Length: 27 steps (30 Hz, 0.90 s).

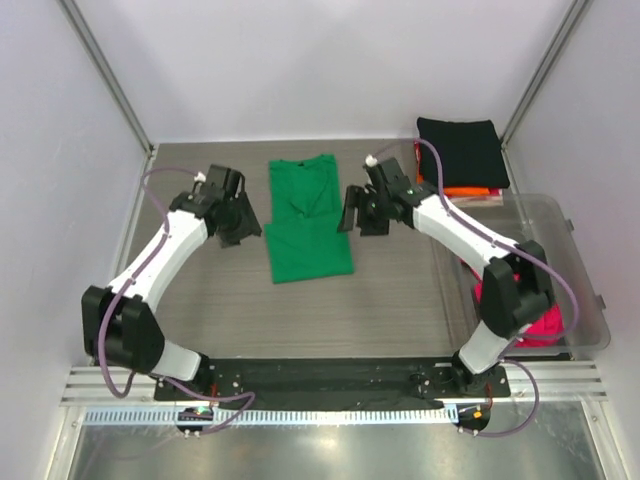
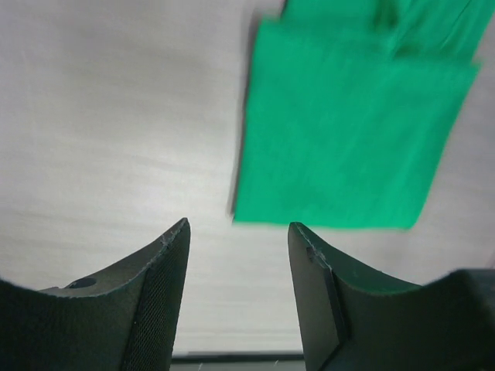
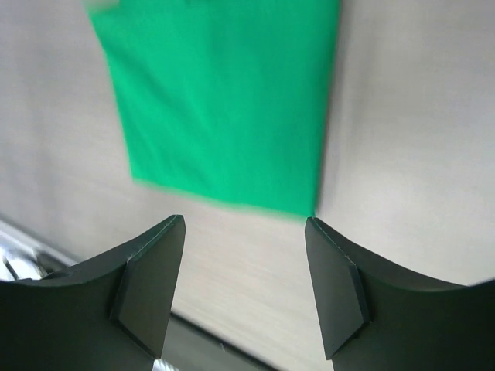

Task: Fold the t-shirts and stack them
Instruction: Fold the tshirt

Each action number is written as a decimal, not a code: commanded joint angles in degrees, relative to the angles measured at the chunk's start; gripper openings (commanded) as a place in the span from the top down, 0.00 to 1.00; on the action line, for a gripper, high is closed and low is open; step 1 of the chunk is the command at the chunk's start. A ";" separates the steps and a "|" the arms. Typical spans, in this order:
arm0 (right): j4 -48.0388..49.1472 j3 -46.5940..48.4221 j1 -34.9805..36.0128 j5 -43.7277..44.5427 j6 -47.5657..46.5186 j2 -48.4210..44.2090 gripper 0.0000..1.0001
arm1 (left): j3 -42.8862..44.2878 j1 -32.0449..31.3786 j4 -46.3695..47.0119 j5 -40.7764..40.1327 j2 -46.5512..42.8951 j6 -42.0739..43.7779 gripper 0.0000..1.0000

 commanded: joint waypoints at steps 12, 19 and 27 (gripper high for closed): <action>23.21 -33.41 -0.37 -9.64 7.33 -10.17 0.37 | -37.57 -4.19 24.88 11.83 -18.80 -11.23 0.43; 27.18 -32.71 -0.46 -9.82 6.98 -3.76 0.40 | -42.06 -4.72 32.71 10.60 -15.30 -14.31 0.44; 28.06 -28.14 -1.16 -10.43 6.01 3.62 0.51 | -41.88 -5.42 37.02 8.49 -9.75 -15.10 0.48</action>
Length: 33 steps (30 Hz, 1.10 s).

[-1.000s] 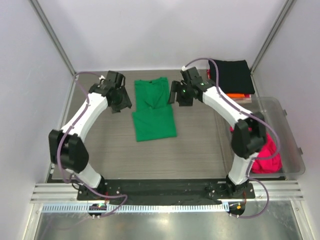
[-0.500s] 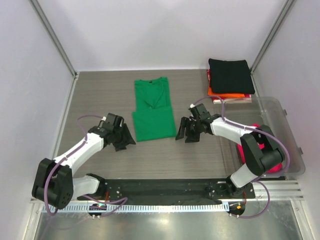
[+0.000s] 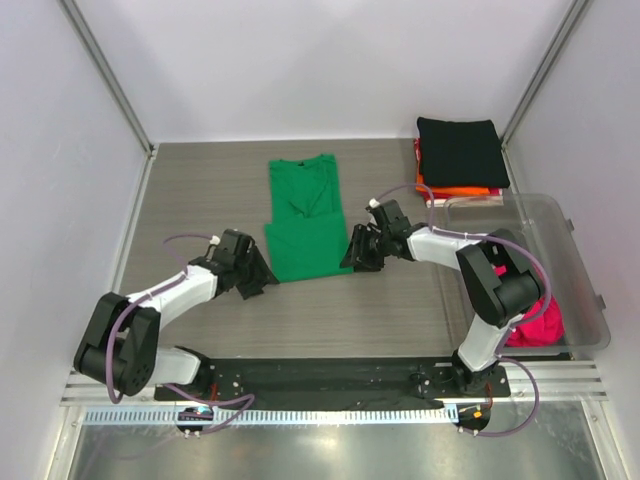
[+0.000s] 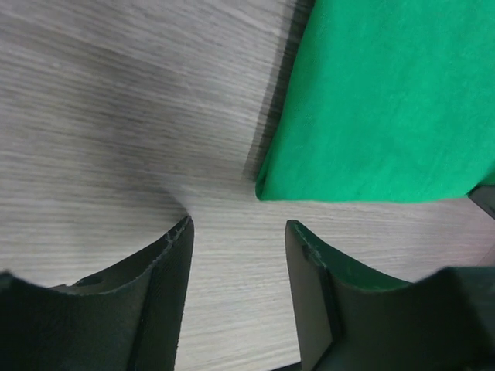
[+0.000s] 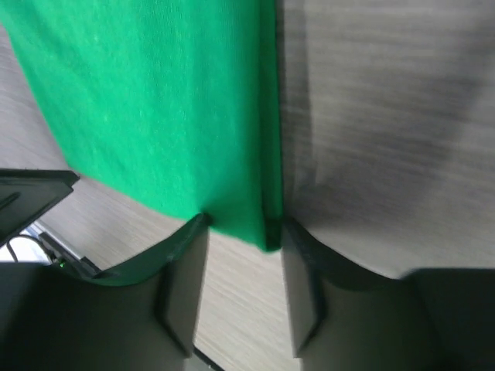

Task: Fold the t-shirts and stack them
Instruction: Fold the tshirt

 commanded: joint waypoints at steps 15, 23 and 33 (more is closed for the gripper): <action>1.09 0.00 -1.12 0.34 -0.96 1.33 0.75 | -0.93 -2.15 8.49 -4.64 3.07 -3.44 0.70; 1.18 -1.05 -1.21 0.25 -0.96 1.07 0.78 | 1.62 -2.67 8.67 -6.47 5.79 -3.26 0.67; 1.53 -2.98 -1.38 -0.71 -0.34 -0.07 0.99 | 1.62 -4.69 10.08 -5.78 5.90 -5.63 1.00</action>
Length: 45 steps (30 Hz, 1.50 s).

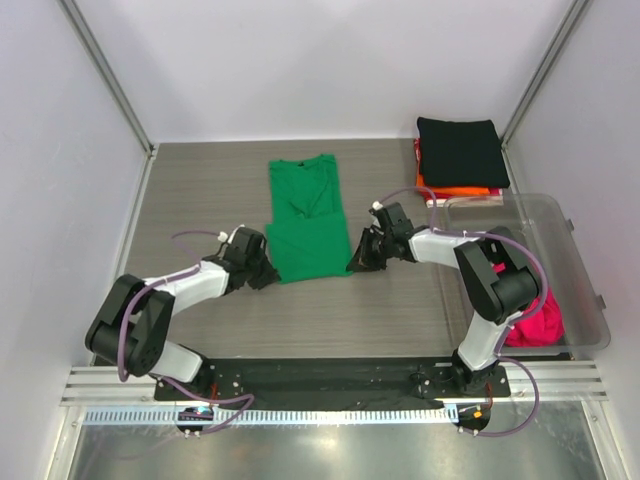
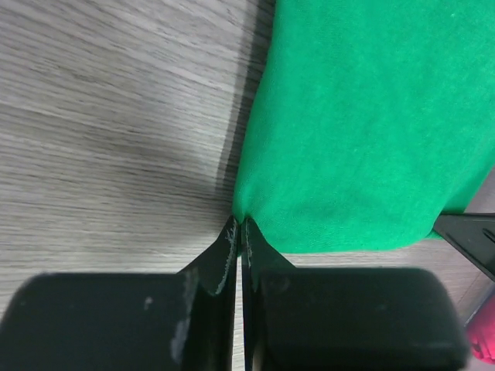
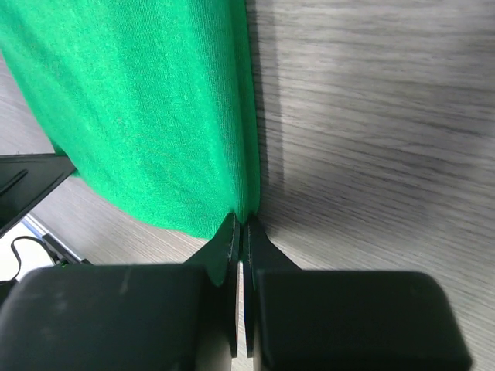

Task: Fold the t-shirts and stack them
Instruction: Fold the tshirt

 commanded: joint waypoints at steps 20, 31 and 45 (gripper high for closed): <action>-26.59 -14.79 1.62 0.59 4.47 -41.92 0.99 | 4.10 -23.59 -35.59 -13.59 -33.16 -17.11 1.00; -38.12 4.53 1.62 9.91 -0.89 -34.06 0.99 | 20.45 -21.32 -43.95 -24.49 -26.86 -9.03 1.00; -41.19 28.44 -3.47 10.97 -6.60 -11.39 0.99 | 28.35 3.28 -28.75 2.99 -6.22 3.81 1.00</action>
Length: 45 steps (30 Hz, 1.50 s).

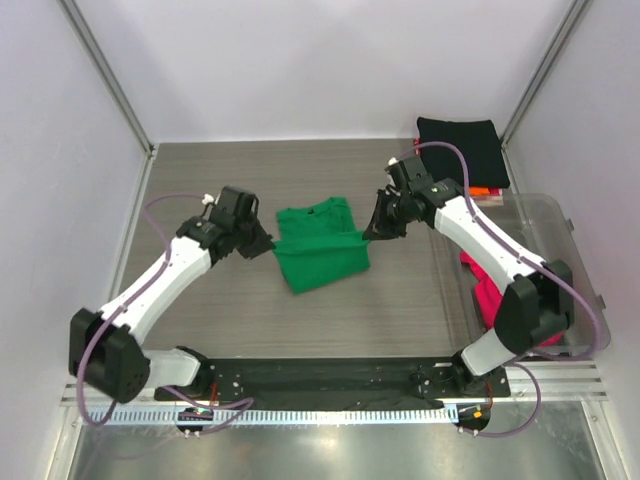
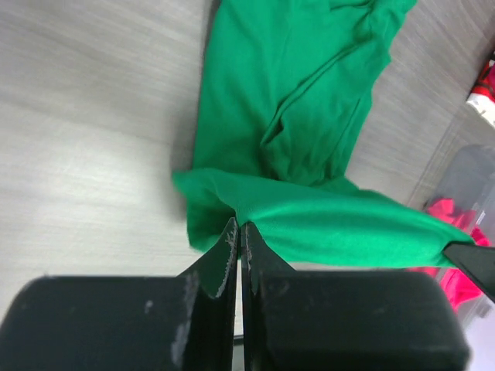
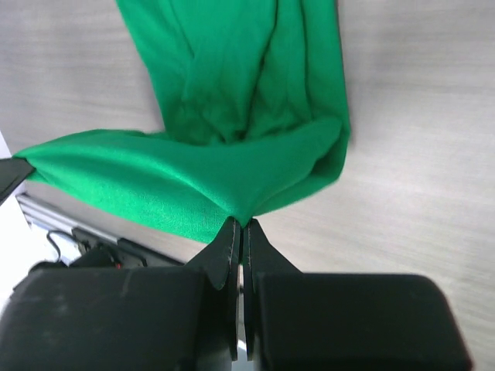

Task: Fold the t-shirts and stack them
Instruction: Fold the tshirt

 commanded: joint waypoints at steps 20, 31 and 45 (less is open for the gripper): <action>-9.93 53.25 -8.12 -3.78 -5.26 46.62 0.64 | 37.55 18.72 -1.00 20.45 45.30 12.94 0.86; -1.07 37.44 -9.09 -4.48 -3.59 36.49 0.07 | 49.04 19.87 -9.80 19.40 47.48 16.11 0.47; 21.35 -0.25 -6.72 -12.83 -1.30 23.28 0.42 | 13.17 18.64 -3.20 17.46 20.23 14.97 0.53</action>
